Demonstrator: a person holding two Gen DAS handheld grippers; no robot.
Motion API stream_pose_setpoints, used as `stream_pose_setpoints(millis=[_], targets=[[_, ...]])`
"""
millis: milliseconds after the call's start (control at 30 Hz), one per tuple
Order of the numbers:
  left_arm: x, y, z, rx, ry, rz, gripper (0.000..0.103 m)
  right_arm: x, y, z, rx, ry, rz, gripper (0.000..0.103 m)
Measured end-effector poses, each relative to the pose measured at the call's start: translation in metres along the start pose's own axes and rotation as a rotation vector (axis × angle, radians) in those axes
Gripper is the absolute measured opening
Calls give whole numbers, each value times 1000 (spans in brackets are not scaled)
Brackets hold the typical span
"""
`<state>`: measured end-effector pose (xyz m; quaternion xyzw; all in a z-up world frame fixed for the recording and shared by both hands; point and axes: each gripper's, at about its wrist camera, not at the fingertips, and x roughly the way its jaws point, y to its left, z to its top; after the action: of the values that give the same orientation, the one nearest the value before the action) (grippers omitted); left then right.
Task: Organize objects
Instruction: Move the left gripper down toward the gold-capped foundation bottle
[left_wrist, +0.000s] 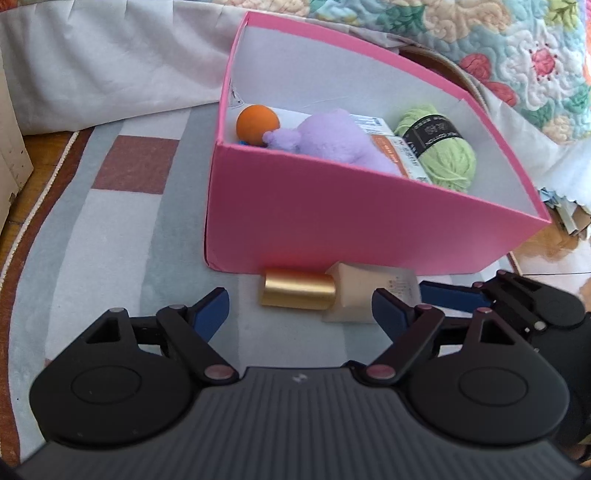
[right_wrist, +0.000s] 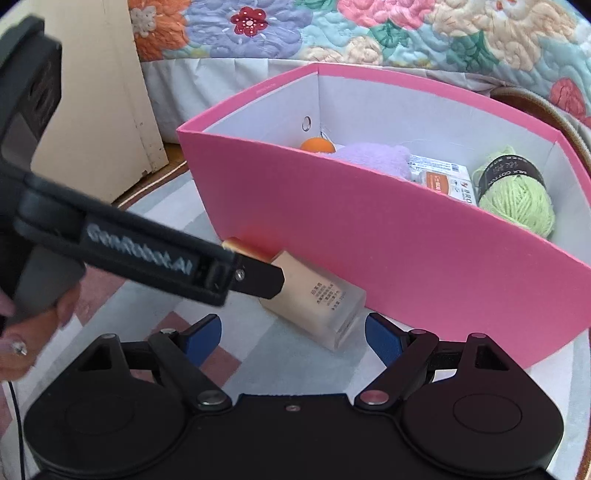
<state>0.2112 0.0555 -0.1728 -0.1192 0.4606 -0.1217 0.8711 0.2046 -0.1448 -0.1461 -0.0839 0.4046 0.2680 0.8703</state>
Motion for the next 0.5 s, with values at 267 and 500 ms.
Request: stream_pose_setpoints(millis=[267,500], targets=[[1,-7,-3,16,-37,-39,74,10,-9,-4,52,-12,51,88],[0,-5,-4,0,-29,-58,73,11,-10,-6,59,-26,78,89]])
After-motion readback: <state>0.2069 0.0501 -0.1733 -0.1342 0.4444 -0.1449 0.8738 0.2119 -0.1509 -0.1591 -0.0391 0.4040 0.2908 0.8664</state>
